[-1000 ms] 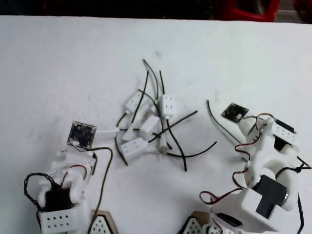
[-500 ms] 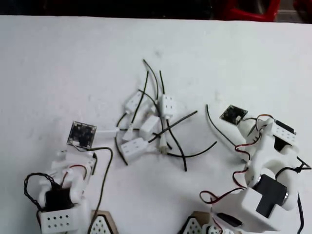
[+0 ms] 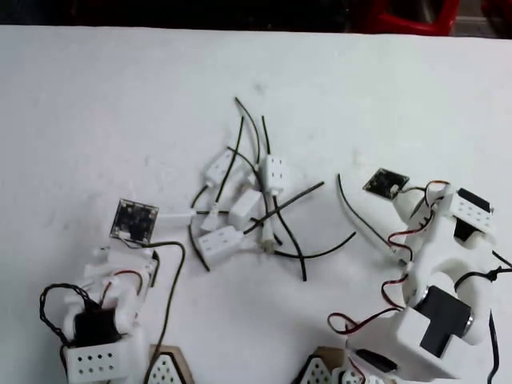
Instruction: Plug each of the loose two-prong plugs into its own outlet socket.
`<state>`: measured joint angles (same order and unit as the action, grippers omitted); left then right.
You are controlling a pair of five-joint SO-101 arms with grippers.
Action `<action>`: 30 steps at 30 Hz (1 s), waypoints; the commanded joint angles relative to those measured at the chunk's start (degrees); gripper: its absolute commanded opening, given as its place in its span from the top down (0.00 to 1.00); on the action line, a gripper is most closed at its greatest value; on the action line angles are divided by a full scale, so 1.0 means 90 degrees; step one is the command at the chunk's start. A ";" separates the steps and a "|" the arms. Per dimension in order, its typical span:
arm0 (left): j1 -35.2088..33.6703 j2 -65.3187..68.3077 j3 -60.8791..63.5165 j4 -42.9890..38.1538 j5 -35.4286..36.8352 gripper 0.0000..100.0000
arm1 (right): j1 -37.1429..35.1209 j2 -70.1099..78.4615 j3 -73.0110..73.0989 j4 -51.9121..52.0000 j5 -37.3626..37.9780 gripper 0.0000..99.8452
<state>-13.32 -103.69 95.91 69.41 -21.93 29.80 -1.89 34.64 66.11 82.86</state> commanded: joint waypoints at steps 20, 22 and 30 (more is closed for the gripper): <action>-0.0073 -0.0073 -0.0098 -0.0137 -0.0010 0.82 | -0.0122 -0.0151 0.0020 0.0005 0.0117 0.94; -0.0073 -0.0073 -0.0098 -0.0127 -0.0010 0.82 | -0.0122 -0.0151 0.0059 0.0005 0.0117 0.94; -0.0073 -0.0073 -0.0098 -0.0127 -0.0010 0.82 | -0.0122 -0.0142 0.0068 0.0005 0.0117 0.93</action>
<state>-13.32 -103.69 95.91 69.41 -21.93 28.66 -1.89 35.25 65.85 83.21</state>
